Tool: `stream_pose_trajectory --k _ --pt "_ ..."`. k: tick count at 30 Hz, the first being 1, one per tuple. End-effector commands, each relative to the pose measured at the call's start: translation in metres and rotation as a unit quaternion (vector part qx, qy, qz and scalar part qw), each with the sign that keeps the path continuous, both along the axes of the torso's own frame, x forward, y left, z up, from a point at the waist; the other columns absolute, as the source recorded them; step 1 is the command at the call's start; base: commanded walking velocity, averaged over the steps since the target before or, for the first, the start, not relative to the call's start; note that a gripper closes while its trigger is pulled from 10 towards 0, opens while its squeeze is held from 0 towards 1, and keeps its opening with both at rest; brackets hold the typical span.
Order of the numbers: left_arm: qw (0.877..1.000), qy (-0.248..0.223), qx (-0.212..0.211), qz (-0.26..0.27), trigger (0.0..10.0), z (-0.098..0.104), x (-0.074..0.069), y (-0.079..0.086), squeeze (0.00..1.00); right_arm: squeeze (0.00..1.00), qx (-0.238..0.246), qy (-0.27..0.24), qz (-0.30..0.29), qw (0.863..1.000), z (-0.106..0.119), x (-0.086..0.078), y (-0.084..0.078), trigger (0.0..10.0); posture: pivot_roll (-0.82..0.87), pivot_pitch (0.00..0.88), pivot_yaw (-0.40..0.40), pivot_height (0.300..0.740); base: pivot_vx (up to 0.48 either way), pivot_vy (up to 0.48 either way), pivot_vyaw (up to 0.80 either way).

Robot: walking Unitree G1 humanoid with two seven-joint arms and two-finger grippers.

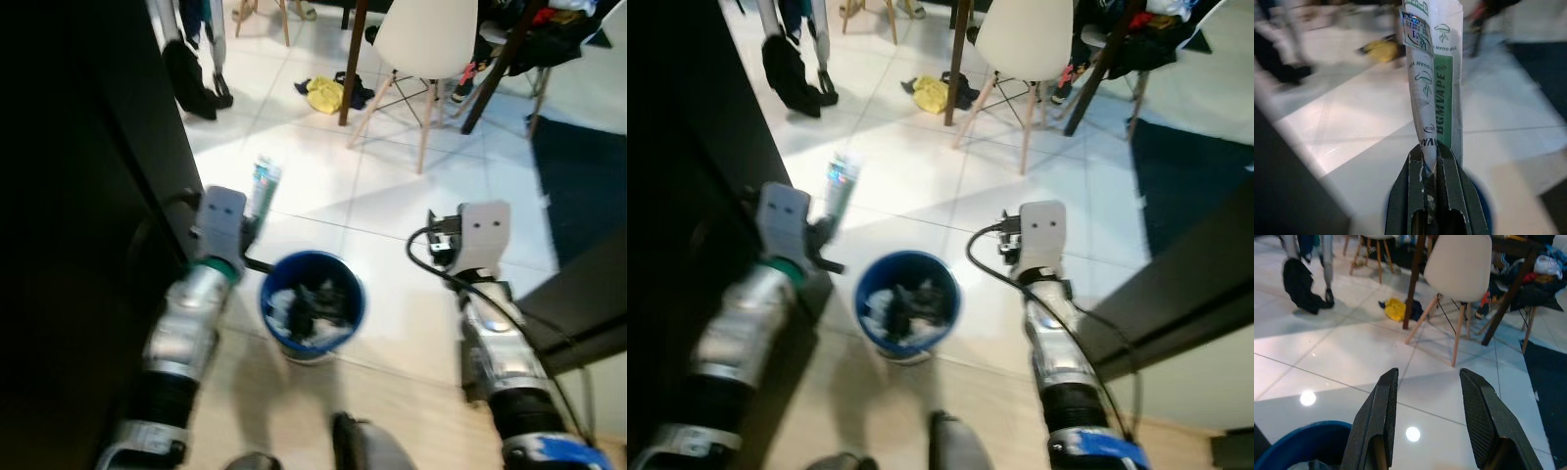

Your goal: Clean up the room

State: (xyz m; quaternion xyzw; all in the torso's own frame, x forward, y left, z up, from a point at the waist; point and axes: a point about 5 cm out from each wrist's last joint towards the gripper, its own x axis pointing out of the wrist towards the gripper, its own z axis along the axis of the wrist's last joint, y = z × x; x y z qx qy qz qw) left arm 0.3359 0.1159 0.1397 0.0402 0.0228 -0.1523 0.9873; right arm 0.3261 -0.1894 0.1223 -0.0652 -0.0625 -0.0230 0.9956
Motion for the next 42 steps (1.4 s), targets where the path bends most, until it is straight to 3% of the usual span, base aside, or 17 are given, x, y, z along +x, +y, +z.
stream_pose_trajectory --k 1,8,14,23,28,34,37,42 --pt "1.000 0.017 0.009 0.001 10.0 -0.009 -0.003 0.006 0.00 0.00 0.005 0.003 0.005 1.000 -0.005 -0.002 0.006 10.0 -0.03 0.112 0.040 0.740 0.424 0.000 0.00" --pt "1.000 0.020 0.014 -0.013 10.0 -0.011 -0.004 0.002 0.00 0.00 0.007 0.005 0.007 1.000 -0.006 -0.002 0.007 10.0 -0.03 0.116 0.039 0.740 0.169 0.000 0.00" --pt "0.996 0.050 -0.004 -0.075 10.0 -0.017 -0.013 -0.007 0.00 0.00 0.006 0.008 0.011 1.000 -0.008 -0.002 0.012 10.0 -0.02 0.124 0.039 0.740 0.000 0.000 0.00" --pt "0.989 0.093 -0.003 -0.116 10.0 -0.031 -0.019 -0.011 0.00 0.00 0.002 0.013 0.026 1.000 -0.012 -0.004 0.024 10.0 -0.02 0.149 0.045 0.740 0.000 0.000 0.00" --pt "0.985 0.119 0.011 -0.127 10.0 -0.040 -0.015 -0.013 0.00 0.00 -0.005 0.016 0.036 0.999 -0.013 -0.005 0.030 10.0 -0.03 0.179 0.051 0.740 0.000 0.000 0.00" --pt "0.976 0.189 0.020 -0.103 10.0 -0.063 -0.002 -0.010 0.00 0.00 -0.011 -0.001 0.047 0.999 0.001 0.004 0.045 10.0 -0.06 0.254 0.065 0.740 0.000 0.000 0.00" --pt "0.971 0.208 0.016 -0.120 10.0 -0.068 -0.003 -0.015 0.00 0.00 -0.012 -0.009 0.042 0.999 0.007 0.007 0.045 10.0 -0.07 0.286 0.063 0.740 0.000 0.000 0.00" --pt "0.967 0.204 0.028 -0.150 10.0 -0.065 0.000 -0.038 0.00 0.00 -0.016 -0.035 0.006 0.999 0.020 0.011 0.031 10.0 -0.08 0.313 0.063 0.740 0.000 0.000 0.00"
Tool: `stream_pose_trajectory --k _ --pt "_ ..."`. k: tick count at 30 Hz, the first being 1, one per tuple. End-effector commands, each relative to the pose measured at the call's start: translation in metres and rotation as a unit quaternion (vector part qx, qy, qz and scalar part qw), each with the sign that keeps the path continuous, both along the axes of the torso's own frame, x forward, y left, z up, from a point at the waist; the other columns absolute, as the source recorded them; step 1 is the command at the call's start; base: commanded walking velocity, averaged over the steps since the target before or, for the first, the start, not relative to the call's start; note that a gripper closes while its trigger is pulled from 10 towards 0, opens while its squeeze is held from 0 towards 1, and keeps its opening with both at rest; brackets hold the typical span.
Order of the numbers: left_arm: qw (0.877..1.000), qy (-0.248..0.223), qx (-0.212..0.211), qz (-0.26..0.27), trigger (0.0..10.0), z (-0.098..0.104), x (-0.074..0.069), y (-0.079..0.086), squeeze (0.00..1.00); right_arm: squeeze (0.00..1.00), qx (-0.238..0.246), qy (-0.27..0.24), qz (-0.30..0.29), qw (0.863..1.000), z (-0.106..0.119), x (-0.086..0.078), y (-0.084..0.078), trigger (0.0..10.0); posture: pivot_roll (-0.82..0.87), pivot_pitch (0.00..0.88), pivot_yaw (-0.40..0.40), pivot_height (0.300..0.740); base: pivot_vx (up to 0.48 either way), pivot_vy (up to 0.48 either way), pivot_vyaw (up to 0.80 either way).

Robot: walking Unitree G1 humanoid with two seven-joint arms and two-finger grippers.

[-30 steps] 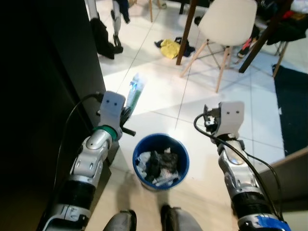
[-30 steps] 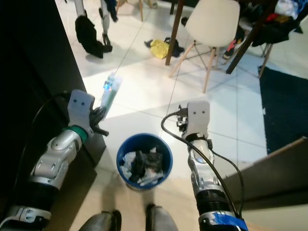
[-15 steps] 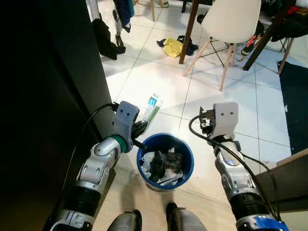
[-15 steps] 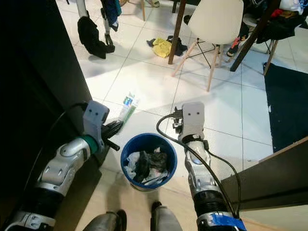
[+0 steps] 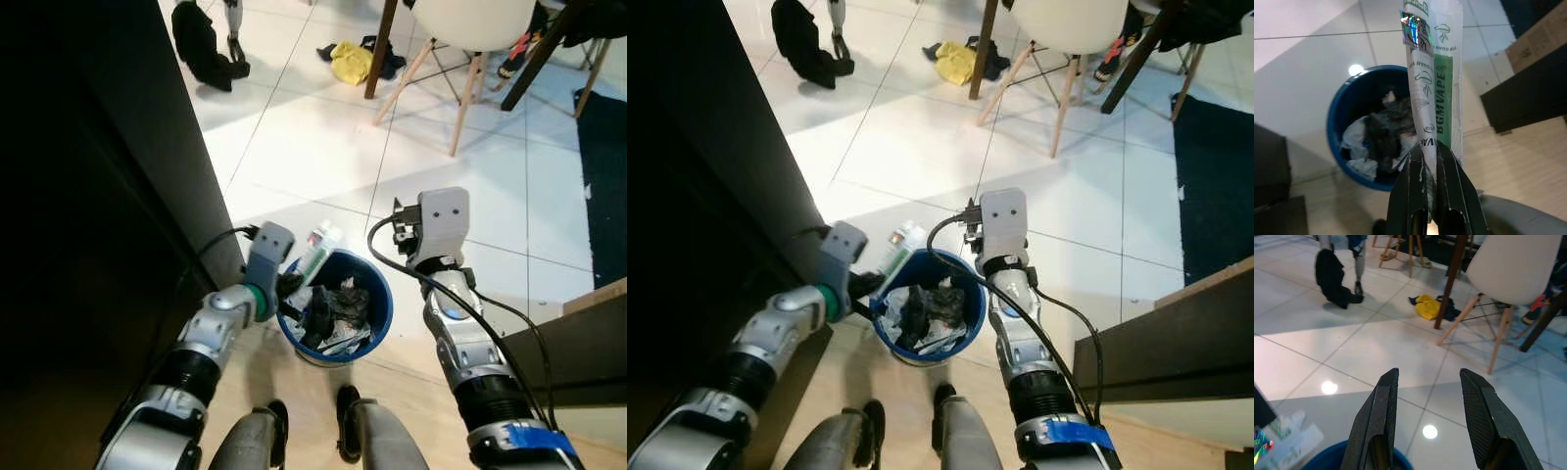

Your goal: Clean up the room

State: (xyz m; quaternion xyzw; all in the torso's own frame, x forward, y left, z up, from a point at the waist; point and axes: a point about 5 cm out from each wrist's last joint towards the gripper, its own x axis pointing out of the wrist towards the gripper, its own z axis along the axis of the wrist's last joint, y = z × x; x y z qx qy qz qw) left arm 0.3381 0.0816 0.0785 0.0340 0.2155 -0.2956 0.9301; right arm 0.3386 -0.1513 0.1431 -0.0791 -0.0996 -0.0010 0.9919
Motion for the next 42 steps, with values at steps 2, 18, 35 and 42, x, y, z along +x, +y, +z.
stream_pose_trajectory --k 2,18,35,42 --pt "1.000 0.001 0.003 -0.011 10.0 -0.001 -0.001 -0.008 0.05 0.00 -0.002 -0.003 -0.028 1.000 0.001 -0.002 -0.011 10.0 -0.09 0.319 0.064 0.740 0.000 0.000 0.00" --pt "0.997 -0.067 -0.024 -0.021 10.0 0.027 0.019 -0.018 0.00 0.00 -0.002 -0.009 -0.049 0.999 0.003 -0.003 -0.022 10.0 -0.08 0.294 0.062 0.740 0.000 0.000 0.00" --pt "0.982 -0.172 -0.004 0.079 10.0 0.032 -0.035 0.049 0.00 0.00 0.052 0.009 0.048 0.997 -0.011 -0.024 0.015 10.0 -0.02 0.211 0.044 0.740 0.000 0.000 0.00" --pt "0.967 -0.201 -0.029 0.153 10.0 0.042 -0.043 0.056 0.00 0.00 0.068 0.028 0.083 0.994 -0.025 -0.034 0.036 10.0 -0.01 0.173 0.029 0.740 0.000 0.000 0.00"
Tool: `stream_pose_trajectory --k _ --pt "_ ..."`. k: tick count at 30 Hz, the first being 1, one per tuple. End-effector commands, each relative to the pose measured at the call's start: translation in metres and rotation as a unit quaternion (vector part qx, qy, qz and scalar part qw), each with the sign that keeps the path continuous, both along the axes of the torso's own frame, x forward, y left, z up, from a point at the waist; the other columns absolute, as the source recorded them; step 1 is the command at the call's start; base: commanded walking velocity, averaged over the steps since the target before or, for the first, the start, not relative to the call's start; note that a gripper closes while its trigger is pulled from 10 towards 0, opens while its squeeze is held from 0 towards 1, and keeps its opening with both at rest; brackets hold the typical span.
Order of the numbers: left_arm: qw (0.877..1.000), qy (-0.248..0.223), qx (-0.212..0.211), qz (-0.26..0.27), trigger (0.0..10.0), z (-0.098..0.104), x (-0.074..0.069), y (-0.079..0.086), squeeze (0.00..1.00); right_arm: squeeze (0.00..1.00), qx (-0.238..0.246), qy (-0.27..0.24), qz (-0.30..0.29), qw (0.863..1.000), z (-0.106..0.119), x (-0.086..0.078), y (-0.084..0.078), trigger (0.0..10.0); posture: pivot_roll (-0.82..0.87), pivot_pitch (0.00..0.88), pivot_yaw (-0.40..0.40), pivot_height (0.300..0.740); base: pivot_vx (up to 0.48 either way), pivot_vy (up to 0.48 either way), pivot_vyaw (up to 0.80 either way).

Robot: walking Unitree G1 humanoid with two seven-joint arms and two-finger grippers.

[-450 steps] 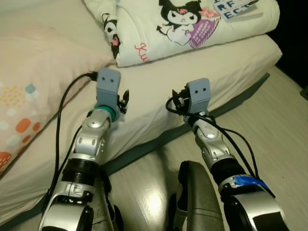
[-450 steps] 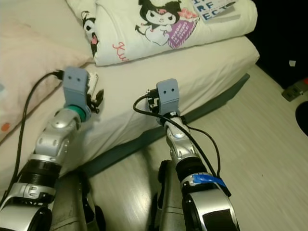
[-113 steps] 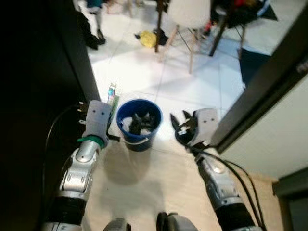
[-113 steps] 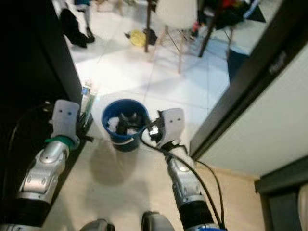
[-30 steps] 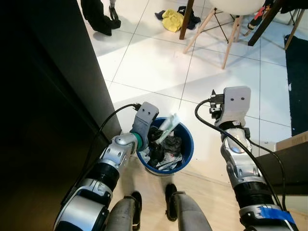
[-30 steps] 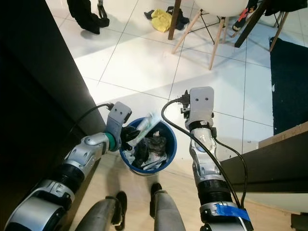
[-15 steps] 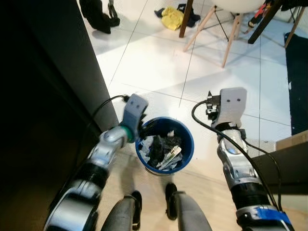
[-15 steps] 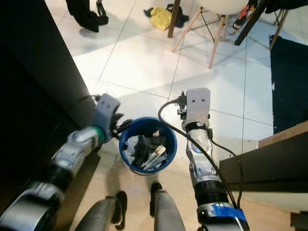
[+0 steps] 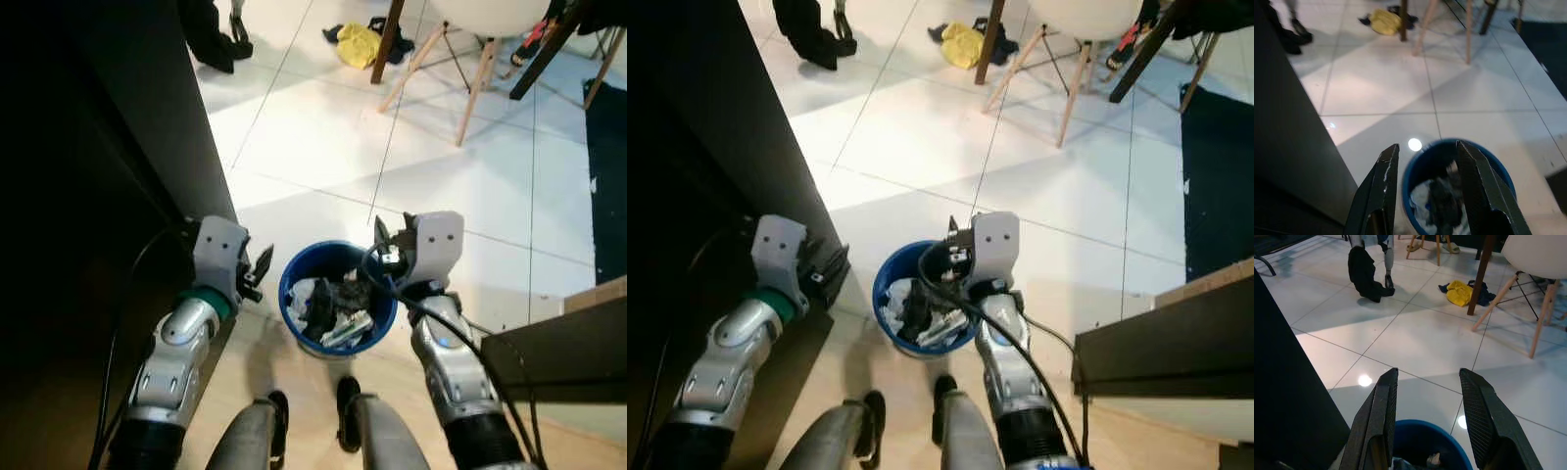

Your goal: Clean up the room

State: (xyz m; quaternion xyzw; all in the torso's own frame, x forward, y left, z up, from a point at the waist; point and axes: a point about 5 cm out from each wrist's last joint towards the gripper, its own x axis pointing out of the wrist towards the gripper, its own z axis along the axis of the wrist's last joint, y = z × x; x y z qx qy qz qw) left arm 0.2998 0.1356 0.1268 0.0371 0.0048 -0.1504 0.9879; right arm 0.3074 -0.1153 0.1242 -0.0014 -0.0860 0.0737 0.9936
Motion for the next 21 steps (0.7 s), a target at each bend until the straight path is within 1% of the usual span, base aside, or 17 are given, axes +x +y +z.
stream_pose_trajectory --k 1,3,5,10,18,21 --pt "1.000 0.010 -0.004 0.021 10.0 -0.004 -0.006 0.002 0.00 0.00 -0.002 0.009 0.010 1.000 -0.006 -0.003 0.004 10.0 -0.01 0.165 0.024 0.740 0.000 0.000 0.00" --pt "0.999 0.004 -0.004 0.038 10.0 -0.001 -0.005 0.002 0.00 0.00 -0.004 0.005 0.017 1.000 -0.004 -0.001 0.007 10.0 -0.01 0.154 0.018 0.740 0.000 0.000 0.00" --pt "0.999 -0.002 0.001 0.047 10.0 0.002 -0.003 0.003 0.00 0.00 -0.008 0.002 0.018 1.000 -0.002 0.000 0.006 10.0 -0.01 0.146 0.014 0.740 0.000 0.000 0.00" --pt "0.998 -0.007 0.003 0.057 10.0 0.007 -0.003 0.004 0.00 0.00 -0.010 0.000 0.017 1.000 0.001 0.003 0.001 10.0 -0.01 0.130 0.000 0.740 0.000 0.000 0.00" --pt "0.998 -0.012 0.002 0.065 10.0 0.008 -0.001 0.001 0.00 0.00 -0.016 -0.003 0.017 1.000 0.004 0.006 -0.002 10.0 -0.02 0.120 -0.008 0.740 0.000 0.000 0.00" --pt "0.998 -0.004 -0.001 0.067 10.0 0.008 -0.002 0.000 0.00 0.00 -0.016 -0.004 0.016 1.000 0.004 0.006 -0.002 10.0 -0.02 0.117 -0.007 0.740 0.000 0.000 0.00"
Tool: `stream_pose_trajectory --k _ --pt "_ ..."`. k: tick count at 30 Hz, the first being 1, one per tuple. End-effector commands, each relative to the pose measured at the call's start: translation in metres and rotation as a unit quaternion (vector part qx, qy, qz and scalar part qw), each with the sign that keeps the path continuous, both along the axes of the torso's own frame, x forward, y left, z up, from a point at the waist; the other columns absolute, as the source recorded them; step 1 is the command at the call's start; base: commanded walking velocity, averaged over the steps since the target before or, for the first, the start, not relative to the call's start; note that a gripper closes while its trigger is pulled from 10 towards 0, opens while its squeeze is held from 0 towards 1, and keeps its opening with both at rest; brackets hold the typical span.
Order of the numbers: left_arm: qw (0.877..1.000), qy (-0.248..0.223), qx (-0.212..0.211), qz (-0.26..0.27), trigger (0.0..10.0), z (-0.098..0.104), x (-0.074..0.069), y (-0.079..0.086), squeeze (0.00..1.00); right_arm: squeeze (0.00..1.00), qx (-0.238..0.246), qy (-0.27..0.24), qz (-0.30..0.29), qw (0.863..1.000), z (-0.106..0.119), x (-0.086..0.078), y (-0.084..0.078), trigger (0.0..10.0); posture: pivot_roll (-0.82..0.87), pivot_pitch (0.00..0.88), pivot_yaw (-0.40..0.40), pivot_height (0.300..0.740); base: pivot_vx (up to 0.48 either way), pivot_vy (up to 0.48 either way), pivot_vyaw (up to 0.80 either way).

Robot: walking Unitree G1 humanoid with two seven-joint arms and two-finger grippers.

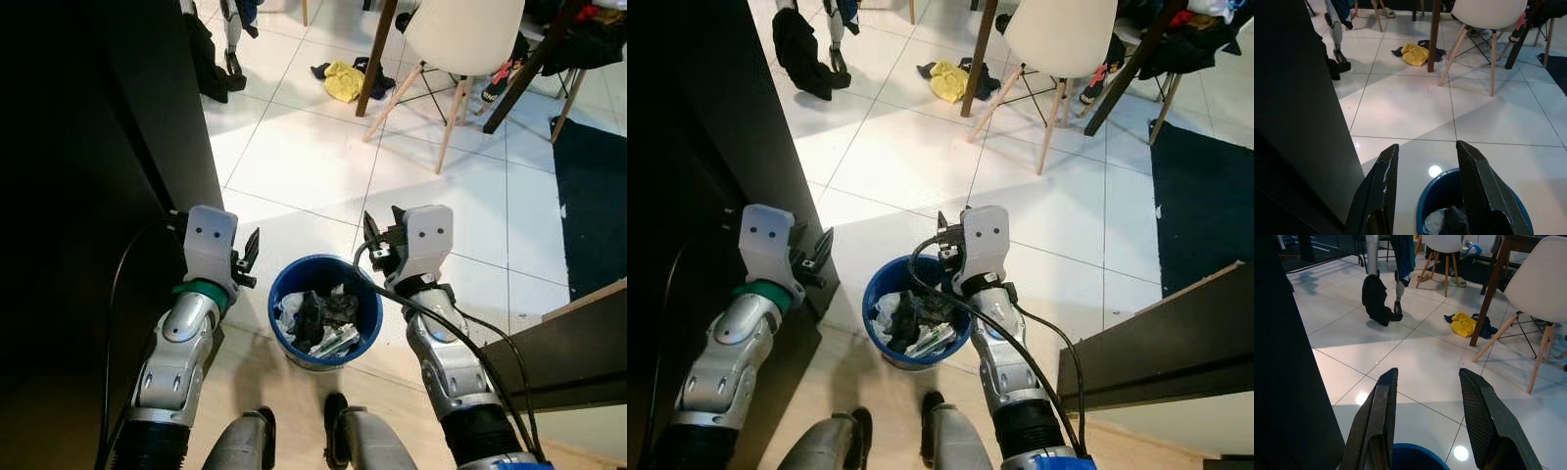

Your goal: Clean up the room

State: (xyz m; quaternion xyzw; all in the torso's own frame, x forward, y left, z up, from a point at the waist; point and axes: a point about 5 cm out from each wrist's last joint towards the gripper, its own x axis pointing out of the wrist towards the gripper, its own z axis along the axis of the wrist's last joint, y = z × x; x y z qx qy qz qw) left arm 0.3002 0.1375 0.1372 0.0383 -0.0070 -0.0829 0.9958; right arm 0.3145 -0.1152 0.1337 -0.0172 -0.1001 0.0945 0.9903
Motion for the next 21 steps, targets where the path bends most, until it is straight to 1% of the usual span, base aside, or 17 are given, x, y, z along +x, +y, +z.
stream_pose_trajectory --k 1,14,21 --pt "1.000 0.015 -0.004 -0.001 10.0 -0.0026 -0.0020 -0.0026 0.00 0.00 0.000 0.012 -0.003 1.000 -0.0060 -0.0006 -0.0019 10.0 -0.02 0.117 -0.007 0.740 0.000 0.000 0.00" --pt "1.000 0.023 -0.011 0.006 10.0 -0.0015 -0.0002 0.0001 0.00 0.00 0.001 0.015 -0.002 1.000 -0.0072 0.0002 -0.0012 10.0 -0.01 0.115 -0.008 0.740 0.000 0.000 0.00" --pt "1.000 0.026 -0.014 0.008 10.0 -0.0011 0.0002 -0.0002 0.00 0.00 0.000 0.016 -0.001 1.000 -0.0080 0.0005 -0.0013 10.0 -0.01 0.116 -0.008 0.740 0.000 0.268 0.00"
